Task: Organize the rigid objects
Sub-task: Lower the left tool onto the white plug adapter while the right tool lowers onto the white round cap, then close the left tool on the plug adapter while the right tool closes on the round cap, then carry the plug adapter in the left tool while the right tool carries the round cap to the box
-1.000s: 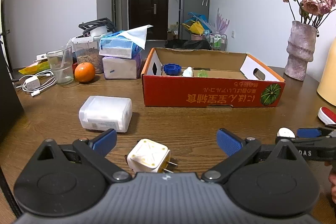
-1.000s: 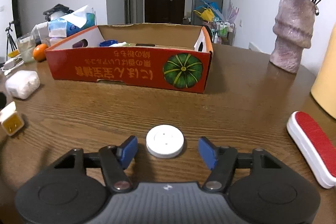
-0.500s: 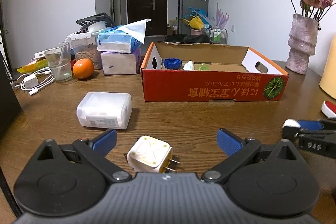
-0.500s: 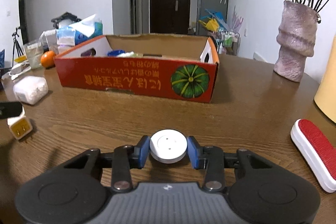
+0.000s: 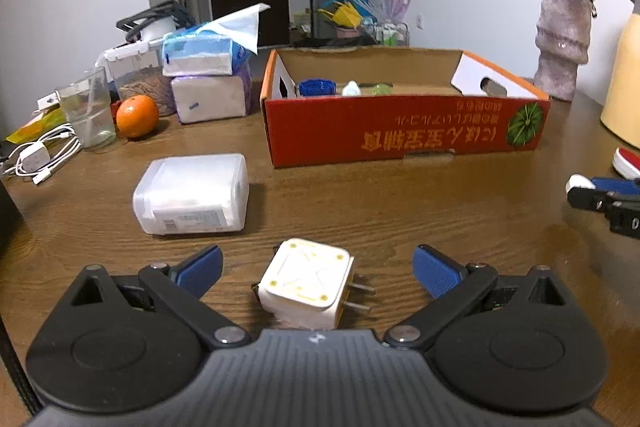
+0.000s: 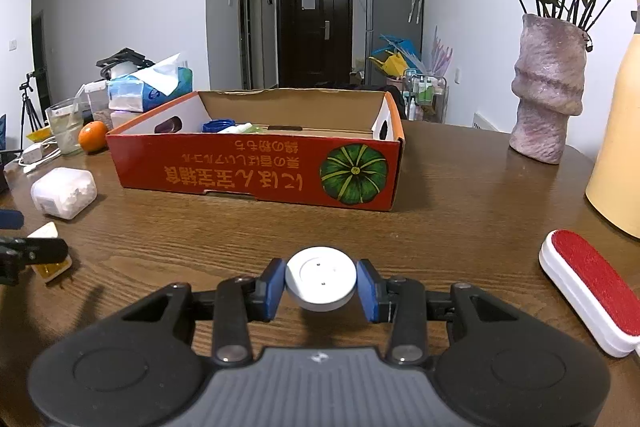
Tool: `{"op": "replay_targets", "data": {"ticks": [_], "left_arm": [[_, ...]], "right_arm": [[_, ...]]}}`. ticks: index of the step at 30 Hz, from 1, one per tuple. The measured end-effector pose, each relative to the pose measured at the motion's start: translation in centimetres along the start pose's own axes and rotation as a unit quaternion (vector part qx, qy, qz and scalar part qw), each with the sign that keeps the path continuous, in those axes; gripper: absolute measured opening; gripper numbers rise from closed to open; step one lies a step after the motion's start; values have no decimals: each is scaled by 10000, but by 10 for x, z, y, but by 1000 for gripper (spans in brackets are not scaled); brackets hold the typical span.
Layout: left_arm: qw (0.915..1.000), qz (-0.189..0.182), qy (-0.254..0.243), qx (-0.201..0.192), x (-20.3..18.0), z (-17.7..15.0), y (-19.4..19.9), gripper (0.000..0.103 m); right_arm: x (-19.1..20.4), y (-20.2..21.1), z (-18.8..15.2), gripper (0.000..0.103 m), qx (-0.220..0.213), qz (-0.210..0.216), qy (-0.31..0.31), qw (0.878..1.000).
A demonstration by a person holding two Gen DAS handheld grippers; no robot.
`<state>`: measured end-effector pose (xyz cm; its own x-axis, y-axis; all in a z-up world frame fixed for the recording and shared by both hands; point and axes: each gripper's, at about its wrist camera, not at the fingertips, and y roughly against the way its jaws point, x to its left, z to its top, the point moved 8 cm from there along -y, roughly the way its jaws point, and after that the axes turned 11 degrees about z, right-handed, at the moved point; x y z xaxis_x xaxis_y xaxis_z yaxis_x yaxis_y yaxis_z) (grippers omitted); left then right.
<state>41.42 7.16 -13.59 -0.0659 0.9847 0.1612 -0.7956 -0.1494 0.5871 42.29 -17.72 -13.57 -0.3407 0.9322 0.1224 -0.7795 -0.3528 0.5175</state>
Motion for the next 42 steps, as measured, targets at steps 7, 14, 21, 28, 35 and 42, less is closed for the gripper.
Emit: {"op": "replay_targets", "data": {"ticks": [7,14,21,28,35,42], "left_arm": [[9996,-145,-186,133,1,-7,-9,99],[9990,-282,-260,233,-3,-11,-13,84],[9986,-368,-266,283,-4,-13,-14,71],[9986,-376,-277,258,-5,-13,-14,70],[9991,-350,-247,46,-8,-10,-5,70],[9995,-270,-142,-92,-7,-5,1,70]], "right_arm": [[4,2,-3,38,33,0,31,10000],[5,2,-6,38,65,-33,34,10000],[5,1,-6,38,77,-35,40,10000],[7,1,-6,38,62,-26,36,10000],[13,5,-6,38,17,25,25,10000],[19,9,-5,38,-29,97,24,9999]]}}
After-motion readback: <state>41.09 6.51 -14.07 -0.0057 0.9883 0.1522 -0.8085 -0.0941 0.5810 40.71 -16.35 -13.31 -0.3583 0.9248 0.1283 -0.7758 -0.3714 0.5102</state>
